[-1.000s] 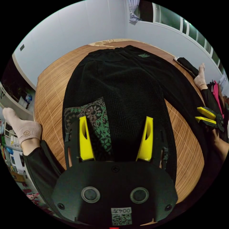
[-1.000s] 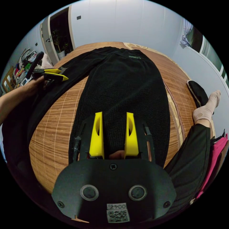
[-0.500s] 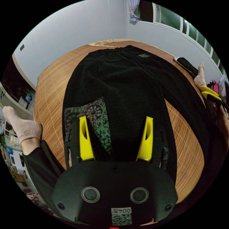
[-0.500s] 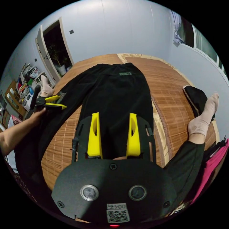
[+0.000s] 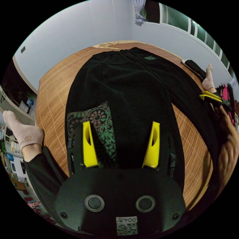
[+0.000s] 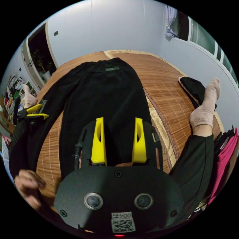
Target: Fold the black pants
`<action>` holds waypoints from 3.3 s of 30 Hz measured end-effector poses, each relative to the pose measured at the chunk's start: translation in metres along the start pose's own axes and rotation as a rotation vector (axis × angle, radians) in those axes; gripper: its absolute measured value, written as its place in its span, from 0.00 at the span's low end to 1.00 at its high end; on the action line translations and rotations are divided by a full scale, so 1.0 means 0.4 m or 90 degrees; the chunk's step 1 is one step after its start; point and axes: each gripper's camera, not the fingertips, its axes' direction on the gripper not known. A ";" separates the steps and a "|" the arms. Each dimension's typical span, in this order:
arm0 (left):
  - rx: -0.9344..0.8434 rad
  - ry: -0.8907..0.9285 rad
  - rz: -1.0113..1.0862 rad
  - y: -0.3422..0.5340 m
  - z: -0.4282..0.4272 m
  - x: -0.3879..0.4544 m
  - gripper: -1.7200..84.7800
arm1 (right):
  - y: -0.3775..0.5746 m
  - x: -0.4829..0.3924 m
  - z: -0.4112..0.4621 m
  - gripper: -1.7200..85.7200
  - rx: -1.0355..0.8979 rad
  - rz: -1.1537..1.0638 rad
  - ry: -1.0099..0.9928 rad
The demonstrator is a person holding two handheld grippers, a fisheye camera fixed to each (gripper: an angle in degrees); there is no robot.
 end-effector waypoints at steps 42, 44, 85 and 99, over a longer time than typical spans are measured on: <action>0.000 0.000 0.001 0.004 0.011 0.020 0.38 | -0.161 0.252 0.108 0.23 0.004 0.047 -0.102; 0.000 0.000 0.001 0.005 0.010 0.021 0.38 | -0.166 0.256 0.108 0.23 0.005 0.037 -0.118; -0.002 -0.002 0.000 0.005 0.006 0.046 0.38 | -0.291 0.250 0.122 0.19 -0.018 -0.077 -0.151; -0.003 -0.002 0.000 -0.004 0.007 0.038 0.38 | -0.160 0.008 0.153 0.22 -0.016 -0.147 0.059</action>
